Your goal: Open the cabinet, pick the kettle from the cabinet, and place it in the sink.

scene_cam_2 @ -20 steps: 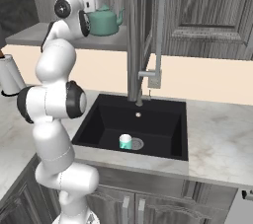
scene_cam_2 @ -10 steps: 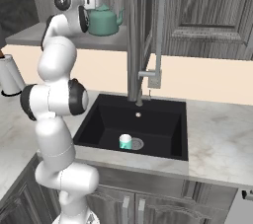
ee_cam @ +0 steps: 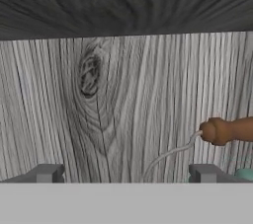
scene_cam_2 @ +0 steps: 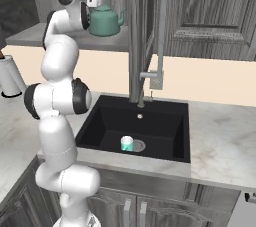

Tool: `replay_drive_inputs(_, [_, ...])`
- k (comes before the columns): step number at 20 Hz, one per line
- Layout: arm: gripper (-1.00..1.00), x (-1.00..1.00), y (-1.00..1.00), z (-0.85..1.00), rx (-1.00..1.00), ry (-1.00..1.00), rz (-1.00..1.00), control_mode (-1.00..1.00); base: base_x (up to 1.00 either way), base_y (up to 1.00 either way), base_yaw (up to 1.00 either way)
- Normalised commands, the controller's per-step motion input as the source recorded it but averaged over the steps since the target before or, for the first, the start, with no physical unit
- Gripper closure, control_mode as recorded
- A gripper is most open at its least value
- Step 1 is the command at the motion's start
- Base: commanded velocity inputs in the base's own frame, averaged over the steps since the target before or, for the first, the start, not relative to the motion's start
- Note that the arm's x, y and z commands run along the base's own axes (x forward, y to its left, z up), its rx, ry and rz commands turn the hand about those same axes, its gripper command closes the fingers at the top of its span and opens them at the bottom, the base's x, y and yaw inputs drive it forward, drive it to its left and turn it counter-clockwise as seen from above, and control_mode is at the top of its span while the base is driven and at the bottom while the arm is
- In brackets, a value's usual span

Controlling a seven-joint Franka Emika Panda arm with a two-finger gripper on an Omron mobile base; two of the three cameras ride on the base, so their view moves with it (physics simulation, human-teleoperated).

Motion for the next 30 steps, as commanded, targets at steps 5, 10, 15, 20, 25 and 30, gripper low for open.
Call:
replay_drive_inputs(5, [-1.00, 0.11, -0.01, 0.02, 0.03, 0.02, 0.02, -1.00, 0.00, 0.00, 0.00])
replay_drive_inputs(10, [-1.00, 0.08, 0.00, 0.00, 0.02, 0.00, 0.04, -1.00, 0.00, 0.00, 0.00])
replay_drive_inputs(15, [-1.00, 0.03, 0.00, 0.00, 0.02, 0.00, 0.04, -1.00, 0.00, 0.00, 0.00])
replay_drive_inputs(20, [-1.00, 0.01, 0.00, 0.00, 0.02, 0.00, 0.03, -1.00, 0.00, 0.00, 0.00])
replay_drive_inputs(25, [-1.00, 0.00, 0.00, 0.00, 0.01, 0.00, 0.01, -1.00, 0.00, 0.00, 0.00])
replay_drive_inputs(30, [1.00, 0.00, 0.00, 0.00, 0.00, 0.00, 0.00, -1.00, 0.00, 0.00, 0.00])
